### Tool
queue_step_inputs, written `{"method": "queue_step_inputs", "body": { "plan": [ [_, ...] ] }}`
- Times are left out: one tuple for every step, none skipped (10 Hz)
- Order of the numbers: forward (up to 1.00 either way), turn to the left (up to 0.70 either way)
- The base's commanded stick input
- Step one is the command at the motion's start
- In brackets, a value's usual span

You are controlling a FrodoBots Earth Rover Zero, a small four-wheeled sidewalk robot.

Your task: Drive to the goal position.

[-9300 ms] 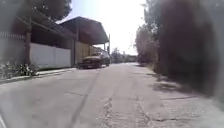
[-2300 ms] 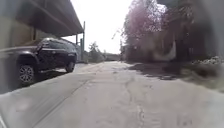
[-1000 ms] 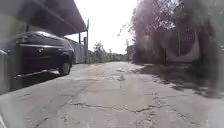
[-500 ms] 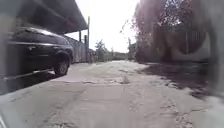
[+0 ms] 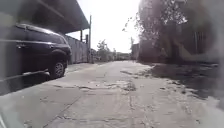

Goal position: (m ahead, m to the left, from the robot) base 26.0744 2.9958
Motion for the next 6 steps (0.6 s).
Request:
{"method": "queue_step_inputs", "body": {
  "plan": [
    [1.0, -0.35],
    [1.0, -0.35],
    [1.0, -0.35],
    [1.0, -0.35],
    [1.0, -0.35],
    [1.0, -0.35]
  ]
}}
